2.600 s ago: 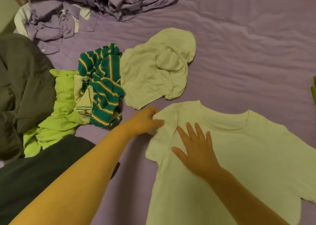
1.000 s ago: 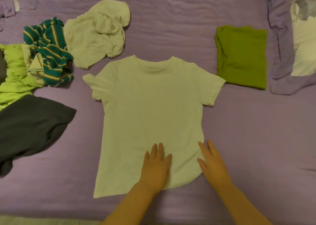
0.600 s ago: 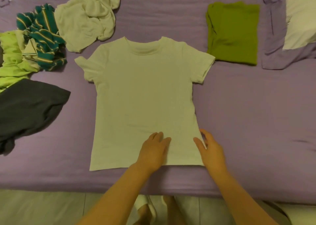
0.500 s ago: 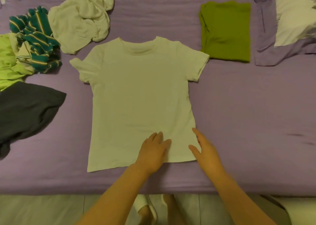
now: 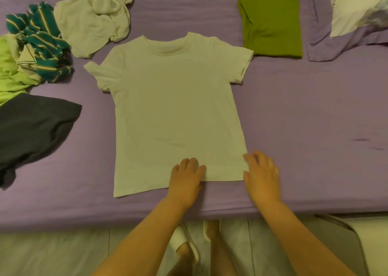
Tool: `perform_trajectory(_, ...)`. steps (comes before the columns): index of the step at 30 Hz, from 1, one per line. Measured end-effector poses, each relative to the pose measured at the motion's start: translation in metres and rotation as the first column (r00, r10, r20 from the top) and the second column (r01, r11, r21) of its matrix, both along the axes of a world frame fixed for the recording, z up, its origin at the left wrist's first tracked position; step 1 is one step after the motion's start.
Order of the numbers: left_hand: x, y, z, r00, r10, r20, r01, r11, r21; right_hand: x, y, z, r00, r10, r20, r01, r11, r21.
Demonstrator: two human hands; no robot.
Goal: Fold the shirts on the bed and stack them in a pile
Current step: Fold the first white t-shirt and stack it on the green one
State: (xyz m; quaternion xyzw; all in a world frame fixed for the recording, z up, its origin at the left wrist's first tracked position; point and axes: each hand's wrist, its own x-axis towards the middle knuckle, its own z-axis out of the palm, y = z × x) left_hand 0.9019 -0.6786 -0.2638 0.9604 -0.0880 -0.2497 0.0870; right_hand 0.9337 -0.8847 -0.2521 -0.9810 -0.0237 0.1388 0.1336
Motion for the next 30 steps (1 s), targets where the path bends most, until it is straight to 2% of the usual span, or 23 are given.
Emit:
perform_trajectory(2, 0.000, 0.006, -0.011, 0.994, -0.029, 0.107, 0.028, 1.000, 0.012, -0.002, 0.011, -0.009, 0.950, 0.282, 0.132, -0.285, 0.958, 0.006)
perform_trajectory(4, 0.001, 0.012, -0.019, 0.988, -0.039, 0.150, 0.048, 0.997, -0.059, -0.008, 0.025, -0.022, 0.895, 0.433, 0.106, -0.442, 0.894, 0.073)
perform_trajectory(6, 0.003, 0.015, -0.021, 0.994, 0.018, 0.107, -0.001, 0.988, -0.155, -0.011, 0.034, -0.030, 0.895, 0.446, -0.005, -0.444, 0.892, 0.086)
perform_trajectory(8, 0.010, 0.018, -0.019, 0.988, 0.149, -0.030, -0.152, 0.963, -0.224, -0.005, 0.039, -0.034, 0.914, 0.402, -0.046, -0.400, 0.915, 0.054)
perform_trajectory(10, 0.020, 0.025, -0.017, 0.941, 0.263, -0.211, -0.317, 0.903, -0.290, 0.010, 0.044, -0.033, 0.930, 0.339, -0.145, -0.334, 0.941, 0.054)
perform_trajectory(13, 0.036, 0.035, -0.008, 0.858, 0.258, -0.443, -0.436, 0.823, -0.364, 0.029, 0.045, -0.031, 0.878, 0.380, -0.291, -0.412, 0.910, -0.054)
perform_trajectory(17, 0.041, 0.040, -0.009, 0.786, 0.326, -0.525, -0.559, 0.737, -0.380, 0.034, 0.052, -0.026, 0.840, 0.371, -0.397, -0.446, 0.888, -0.114)
perform_trajectory(18, 0.039, 0.040, -0.010, 0.786, 0.339, -0.517, -0.566, 0.730, -0.383, 0.034, 0.054, -0.023, 0.850, 0.390, -0.353, -0.455, 0.882, -0.123)
perform_trajectory(19, 0.036, 0.041, -0.010, 0.818, 0.332, -0.471, -0.524, 0.767, -0.370, 0.032, 0.056, -0.020, 0.859, 0.422, -0.289, -0.467, 0.878, -0.105)
perform_trajectory(21, 0.026, 0.044, -0.012, 0.928, 0.258, -0.271, -0.322, 0.918, -0.232, 0.025, 0.055, -0.015, 0.843, 0.498, -0.203, -0.510, 0.860, -0.006)
perform_trajectory(23, 0.015, 0.045, -0.010, 0.986, 0.162, -0.038, -0.164, 0.983, -0.078, 0.017, 0.055, -0.009, 0.714, 0.622, -0.322, -0.646, 0.763, 0.041)
perform_trajectory(24, 0.012, 0.043, -0.009, 0.987, 0.161, 0.002, -0.160, 0.985, -0.065, 0.014, 0.055, -0.008, 0.652, 0.645, -0.399, -0.685, 0.726, 0.053)
perform_trajectory(25, 0.010, 0.041, -0.008, 0.982, 0.187, -0.021, -0.188, 0.979, -0.077, 0.012, 0.057, -0.007, 0.633, 0.623, -0.459, -0.677, 0.733, 0.061)
perform_trajectory(27, 0.011, 0.038, -0.004, 0.954, 0.263, -0.147, -0.279, 0.954, -0.106, 0.016, 0.065, -0.003, 0.693, 0.564, -0.450, -0.603, 0.795, 0.066)
perform_trajectory(28, 0.013, 0.037, -0.002, 0.942, 0.278, -0.187, -0.299, 0.950, -0.093, 0.019, 0.069, -0.002, 0.734, 0.551, -0.397, -0.574, 0.816, 0.069)
perform_trajectory(30, 0.018, 0.038, 0.000, 0.951, 0.286, -0.119, -0.296, 0.952, -0.077, 0.026, 0.077, -0.003, 0.762, 0.588, -0.272, -0.586, 0.804, 0.098)
